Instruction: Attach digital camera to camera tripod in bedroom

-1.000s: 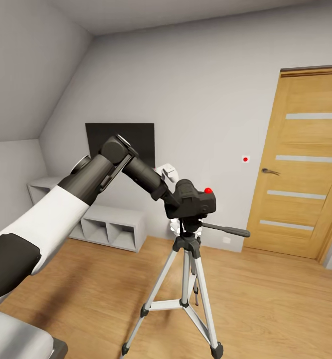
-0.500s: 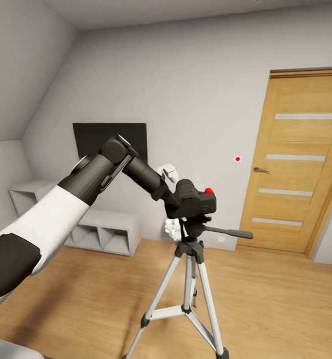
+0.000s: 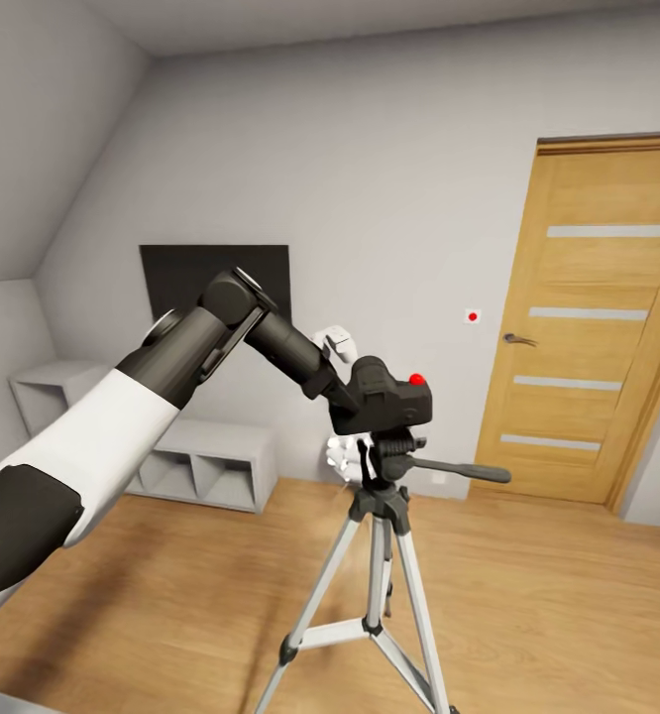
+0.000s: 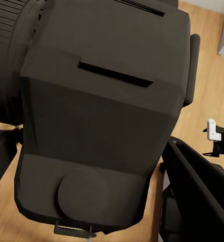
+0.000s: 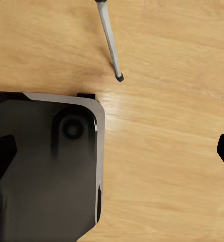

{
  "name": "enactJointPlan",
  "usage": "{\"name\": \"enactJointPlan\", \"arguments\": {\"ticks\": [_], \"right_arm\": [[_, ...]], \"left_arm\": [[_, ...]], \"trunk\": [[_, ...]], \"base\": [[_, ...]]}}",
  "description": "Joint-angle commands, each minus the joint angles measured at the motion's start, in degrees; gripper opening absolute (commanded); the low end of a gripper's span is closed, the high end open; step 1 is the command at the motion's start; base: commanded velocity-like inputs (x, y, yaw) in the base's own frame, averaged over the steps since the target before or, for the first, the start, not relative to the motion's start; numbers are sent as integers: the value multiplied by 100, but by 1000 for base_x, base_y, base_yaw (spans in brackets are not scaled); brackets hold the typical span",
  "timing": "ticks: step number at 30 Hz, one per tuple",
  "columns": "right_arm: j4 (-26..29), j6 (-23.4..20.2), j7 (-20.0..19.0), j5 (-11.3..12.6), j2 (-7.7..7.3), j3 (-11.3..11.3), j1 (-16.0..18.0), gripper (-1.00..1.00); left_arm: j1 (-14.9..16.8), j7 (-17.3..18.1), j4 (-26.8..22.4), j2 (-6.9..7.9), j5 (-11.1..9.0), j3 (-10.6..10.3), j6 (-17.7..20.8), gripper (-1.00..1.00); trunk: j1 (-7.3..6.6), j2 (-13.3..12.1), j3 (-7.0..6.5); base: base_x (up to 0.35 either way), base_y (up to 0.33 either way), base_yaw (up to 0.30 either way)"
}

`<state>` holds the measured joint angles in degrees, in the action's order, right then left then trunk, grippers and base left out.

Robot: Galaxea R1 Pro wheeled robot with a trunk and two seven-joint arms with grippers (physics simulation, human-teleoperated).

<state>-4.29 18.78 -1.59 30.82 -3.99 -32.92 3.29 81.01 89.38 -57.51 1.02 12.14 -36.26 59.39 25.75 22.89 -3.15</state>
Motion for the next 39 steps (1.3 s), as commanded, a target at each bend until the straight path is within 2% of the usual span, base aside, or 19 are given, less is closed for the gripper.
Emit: {"name": "enactJointPlan", "arguments": {"ticks": [1,9,21,30,32,33,39], "right_arm": [[-19,26,-17,47,4,-48,5,100],[-19,27,-17,47,4,-48,5,100],[-19,28,-17,47,4,-48,5,100],[-11,50,363,38,-15,-52,5,100],[-7,187,405,34,-52,-55,5,100],[-5,400,416,34,-92,-55,5,100],[-8,2367,404,30,-286,-104,5,100]], "left_arm": [[3,63,-6,0,60,-4,61,-100],[1,63,-6,-5,60,-12,61,-100],[-3,63,-6,-6,60,-13,61,-100],[-3,63,-6,-6,60,-10,61,-100],[-2,63,-6,-9,60,-7,61,-100],[-2,63,-6,-19,60,-6,61,-100],[-6,63,-6,-69,60,-11,61,-100]], "trunk": [[4,3,2],[4,3,2],[4,3,2],[4,3,2],[4,3,2],[4,3,2],[4,3,2]], "base": [[191,-55,0],[192,-17,0],[22,-1,0],[0,0,0],[0,0,0],[0,0,0],[0,0,0]]}}
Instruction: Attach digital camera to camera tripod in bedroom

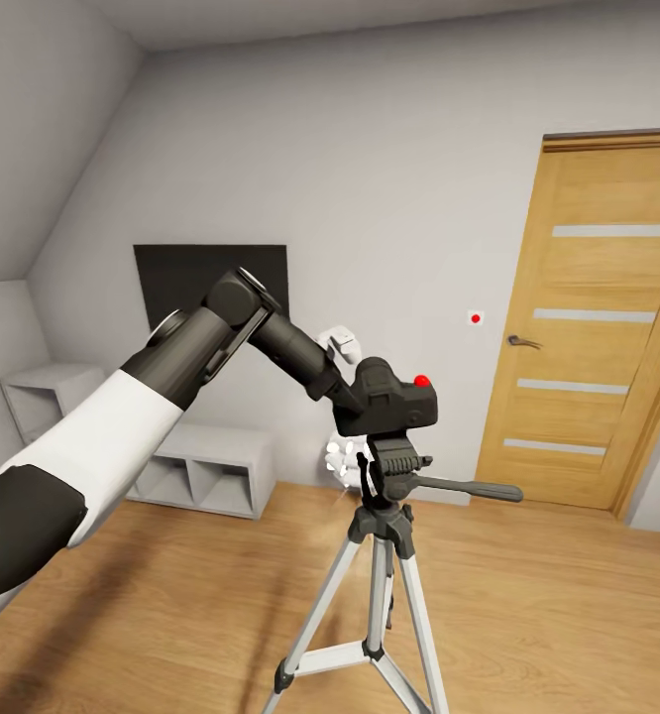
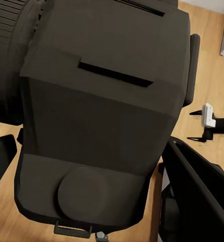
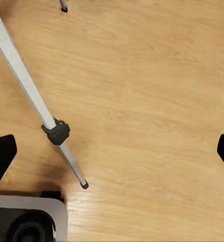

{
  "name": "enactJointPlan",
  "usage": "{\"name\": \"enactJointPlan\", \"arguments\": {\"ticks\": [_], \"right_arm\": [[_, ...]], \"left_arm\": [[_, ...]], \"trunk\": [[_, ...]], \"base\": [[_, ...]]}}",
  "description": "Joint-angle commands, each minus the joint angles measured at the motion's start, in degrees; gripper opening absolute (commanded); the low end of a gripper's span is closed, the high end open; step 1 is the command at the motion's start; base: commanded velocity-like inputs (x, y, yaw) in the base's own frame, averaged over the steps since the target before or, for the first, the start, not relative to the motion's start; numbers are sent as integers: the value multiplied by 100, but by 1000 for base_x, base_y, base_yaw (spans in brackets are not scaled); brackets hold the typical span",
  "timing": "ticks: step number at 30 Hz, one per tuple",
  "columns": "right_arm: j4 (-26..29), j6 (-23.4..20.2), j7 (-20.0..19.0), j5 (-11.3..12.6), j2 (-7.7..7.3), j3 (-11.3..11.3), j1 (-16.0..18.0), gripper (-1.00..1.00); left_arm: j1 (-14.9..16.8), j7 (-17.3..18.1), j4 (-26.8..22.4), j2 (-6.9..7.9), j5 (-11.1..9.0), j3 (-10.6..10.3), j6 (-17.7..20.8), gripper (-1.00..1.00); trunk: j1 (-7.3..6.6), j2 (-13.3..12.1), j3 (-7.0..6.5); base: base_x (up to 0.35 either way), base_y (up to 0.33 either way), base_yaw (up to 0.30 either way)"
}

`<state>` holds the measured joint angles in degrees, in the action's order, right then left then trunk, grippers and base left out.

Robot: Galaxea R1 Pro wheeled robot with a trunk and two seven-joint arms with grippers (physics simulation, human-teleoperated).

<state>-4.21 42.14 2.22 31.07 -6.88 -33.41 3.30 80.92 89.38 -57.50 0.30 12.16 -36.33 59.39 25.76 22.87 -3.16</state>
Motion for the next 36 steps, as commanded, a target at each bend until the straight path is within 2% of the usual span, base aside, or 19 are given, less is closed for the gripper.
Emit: {"name": "enactJointPlan", "arguments": {"ticks": [1,2,6,7,11,15,22,30,36], "right_arm": [[-16,195,18,5,-22,-69,4,100],[-17,477,-12,5,-66,-112,4,100],[-18,931,-262,0,-158,-290,4,100],[-18,1178,-619,2,-227,-427,4,100],[-18,1571,-1167,2,-282,-539,4,100],[-18,1664,-1294,4,-287,-636,4,100],[-18,1705,-1349,4,-241,-956,4,100],[6,1717,-1355,4,-223,-1066,4,100],[389,1712,-1356,1,-219,-1104,4,100]], "left_arm": [[3,62,-6,2,58,-4,61,-100],[2,62,-6,0,58,-5,61,-100],[2,62,-6,-3,58,-6,61,-100],[4,62,-6,-8,58,-6,61,-100],[7,62,-6,-18,58,-3,61,-100],[7,62,-6,-20,58,-5,61,-100],[10,62,-6,-15,58,-6,61,-100],[11,62,-6,-23,58,-1,61,-100],[11,62,-6,-34,58,2,61,-100]], "trunk": [[2,4,3],[2,4,3],[2,4,3],[2,4,3],[2,4,3],[2,4,3],[2,4,3],[2,4,3],[2,4,3]], "base": [[0,0,0],[0,0,0],[0,0,0],[0,0,0],[0,0,0],[0,0,0],[0,0,0],[0,0,0],[0,0,0]]}}
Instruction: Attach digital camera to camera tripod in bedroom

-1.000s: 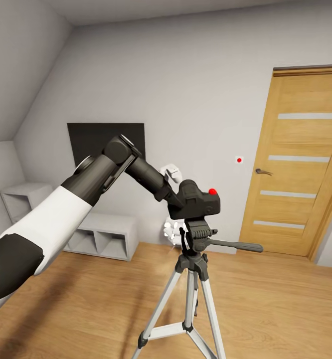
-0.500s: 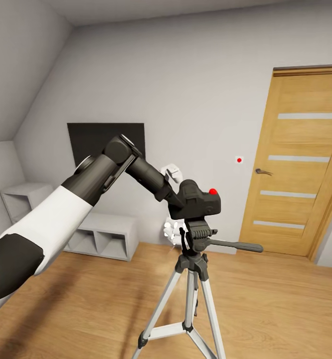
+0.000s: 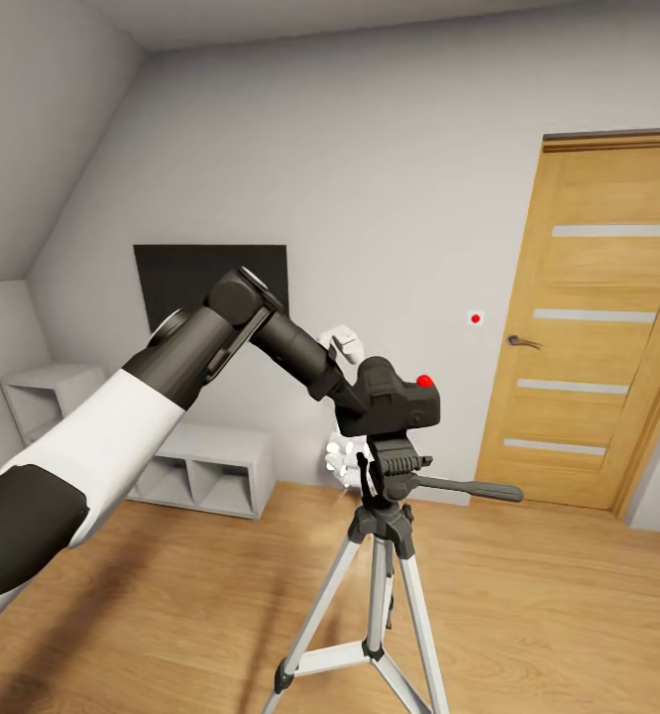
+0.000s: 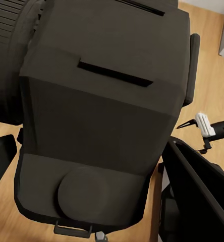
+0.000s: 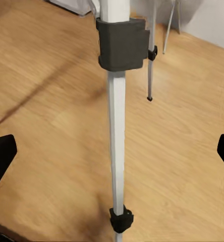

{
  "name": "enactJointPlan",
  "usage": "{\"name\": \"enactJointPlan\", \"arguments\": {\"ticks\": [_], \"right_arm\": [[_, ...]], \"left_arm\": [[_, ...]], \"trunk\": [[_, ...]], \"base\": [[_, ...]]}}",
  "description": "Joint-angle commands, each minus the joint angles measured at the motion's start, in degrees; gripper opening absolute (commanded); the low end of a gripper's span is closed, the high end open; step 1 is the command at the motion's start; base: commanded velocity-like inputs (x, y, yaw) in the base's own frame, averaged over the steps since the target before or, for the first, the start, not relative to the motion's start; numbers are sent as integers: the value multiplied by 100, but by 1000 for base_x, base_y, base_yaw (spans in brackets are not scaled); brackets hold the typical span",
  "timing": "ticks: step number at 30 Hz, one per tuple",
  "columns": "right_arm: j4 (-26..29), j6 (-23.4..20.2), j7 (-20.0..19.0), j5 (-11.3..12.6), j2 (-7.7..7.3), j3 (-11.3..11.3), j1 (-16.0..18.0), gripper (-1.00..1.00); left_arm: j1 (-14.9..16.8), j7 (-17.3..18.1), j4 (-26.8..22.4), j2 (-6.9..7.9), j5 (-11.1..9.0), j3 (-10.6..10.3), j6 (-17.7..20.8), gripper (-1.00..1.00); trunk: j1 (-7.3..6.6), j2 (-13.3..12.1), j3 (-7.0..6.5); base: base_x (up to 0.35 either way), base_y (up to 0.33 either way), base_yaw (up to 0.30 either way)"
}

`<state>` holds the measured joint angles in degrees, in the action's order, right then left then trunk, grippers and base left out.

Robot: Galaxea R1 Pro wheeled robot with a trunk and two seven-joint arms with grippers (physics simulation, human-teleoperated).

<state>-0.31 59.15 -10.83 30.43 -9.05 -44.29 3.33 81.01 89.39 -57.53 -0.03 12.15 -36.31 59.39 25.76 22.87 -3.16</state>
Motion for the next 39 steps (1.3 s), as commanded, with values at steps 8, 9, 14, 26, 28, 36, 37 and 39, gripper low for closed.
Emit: {"name": "enactJointPlan", "arguments": {"ticks": [8,9,14,26,28,36,37,39], "right_arm": [[502,9,-50,60,0,-29,1,100],[539,9,-50,60,0,-29,1,100],[797,8,-50,39,-5,-33,1,100],[1119,8,-50,25,-9,-36,1,100],[1124,8,-50,25,-9,-36,1,100],[1129,16,-35,25,-9,-30,1,100],[1129,17,-34,25,-9,-29,1,100],[1129,17,-33,22,-9,-28,1,100]], "left_arm": [[3,61,-3,-21,60,1,61,-100],[3,61,-3,-22,60,1,61,-100],[3,61,-3,-23,62,-3,61,-100],[3,61,-3,-23,66,-8,61,-100],[3,61,-3,-25,66,-4,61,-100],[1,61,-3,-31,68,-3,61,-100],[-2,61,-3,-28,68,-2,61,-100],[-4,61,-3,-28,67,0,61,-100]], "trunk": [[2,4,3],[2,4,3],[2,4,3],[2,4,3],[2,4,3],[2,4,3],[2,4,3],[2,4,3]], "base": [[0,0,0],[0,0,0],[0,0,0],[0,0,0],[0,0,0],[0,0,0],[0,0,0],[0,0,0]]}}
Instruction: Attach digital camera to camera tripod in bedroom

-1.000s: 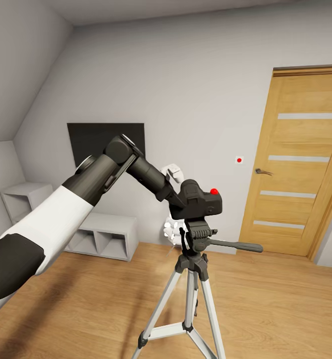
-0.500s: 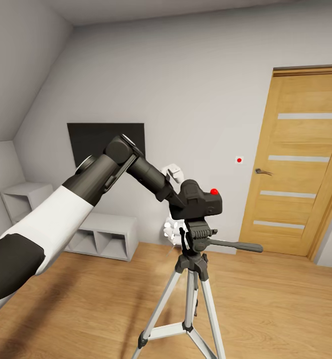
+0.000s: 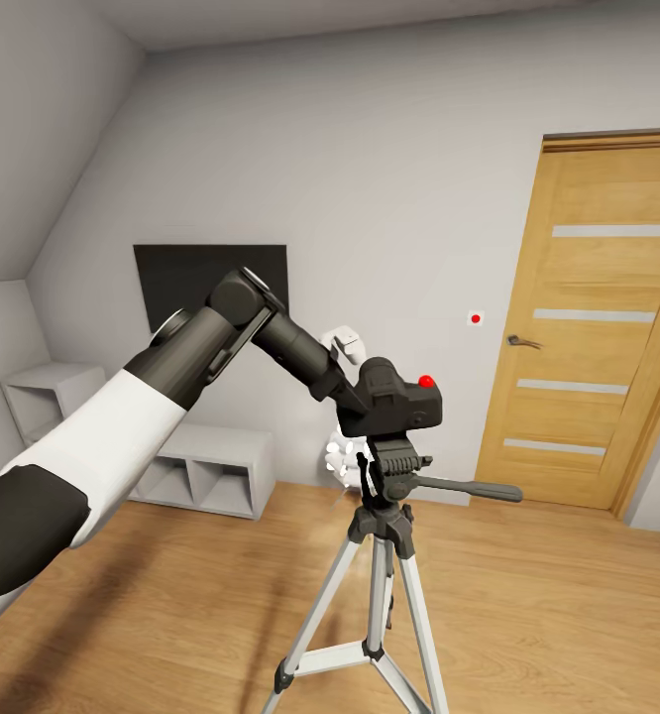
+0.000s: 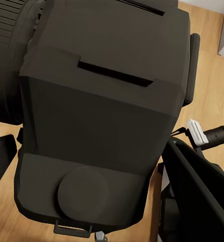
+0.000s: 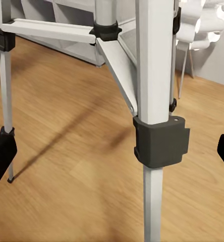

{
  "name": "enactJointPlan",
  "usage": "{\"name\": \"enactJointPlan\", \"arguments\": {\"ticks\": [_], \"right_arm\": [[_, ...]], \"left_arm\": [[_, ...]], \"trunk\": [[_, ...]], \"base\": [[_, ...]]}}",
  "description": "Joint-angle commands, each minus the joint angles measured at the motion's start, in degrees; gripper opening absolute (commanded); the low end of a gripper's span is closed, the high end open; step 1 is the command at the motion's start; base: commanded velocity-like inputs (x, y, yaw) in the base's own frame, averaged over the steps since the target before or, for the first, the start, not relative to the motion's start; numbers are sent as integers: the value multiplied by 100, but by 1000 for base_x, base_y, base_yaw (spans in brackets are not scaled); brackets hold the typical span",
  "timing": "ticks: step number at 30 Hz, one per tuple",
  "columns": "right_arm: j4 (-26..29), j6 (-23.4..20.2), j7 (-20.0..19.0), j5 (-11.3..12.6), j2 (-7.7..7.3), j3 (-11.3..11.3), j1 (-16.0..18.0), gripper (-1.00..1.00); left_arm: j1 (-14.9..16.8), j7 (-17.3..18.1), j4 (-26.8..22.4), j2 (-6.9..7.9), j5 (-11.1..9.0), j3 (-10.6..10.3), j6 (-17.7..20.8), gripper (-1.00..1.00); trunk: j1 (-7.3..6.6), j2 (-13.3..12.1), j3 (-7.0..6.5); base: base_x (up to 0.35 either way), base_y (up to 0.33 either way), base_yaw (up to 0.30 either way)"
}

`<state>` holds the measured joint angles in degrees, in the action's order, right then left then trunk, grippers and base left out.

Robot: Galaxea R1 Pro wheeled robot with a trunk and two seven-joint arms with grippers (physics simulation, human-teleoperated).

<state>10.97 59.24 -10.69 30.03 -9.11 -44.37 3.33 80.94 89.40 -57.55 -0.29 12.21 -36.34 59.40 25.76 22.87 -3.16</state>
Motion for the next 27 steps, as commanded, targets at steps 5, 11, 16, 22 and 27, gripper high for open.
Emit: {"name": "enactJointPlan", "arguments": {"ticks": [5,11,16,22,27], "right_arm": [[15,3,-47,59,-3,-19,19,100],[84,-7,-47,56,-3,-19,50,100],[114,-10,-47,56,-10,-19,152,100],[131,-30,-47,56,-9,-19,330,100],[133,-61,-47,56,-9,-19,492,100]], "left_arm": [[4,60,-2,-5,62,4,60,-100],[3,60,-2,-24,62,-1,60,-100],[2,60,-2,-32,62,-4,60,-100],[6,60,-2,-34,62,-5,60,-100],[7,60,-2,-34,62,-5,60,-100]], "trunk": [[2,5,3],[2,5,3],[2,5,3],[2,5,3],[2,5,3]], "base": [[0,0,0],[0,0,0],[0,0,0],[0,0,0],[0,0,0]]}}
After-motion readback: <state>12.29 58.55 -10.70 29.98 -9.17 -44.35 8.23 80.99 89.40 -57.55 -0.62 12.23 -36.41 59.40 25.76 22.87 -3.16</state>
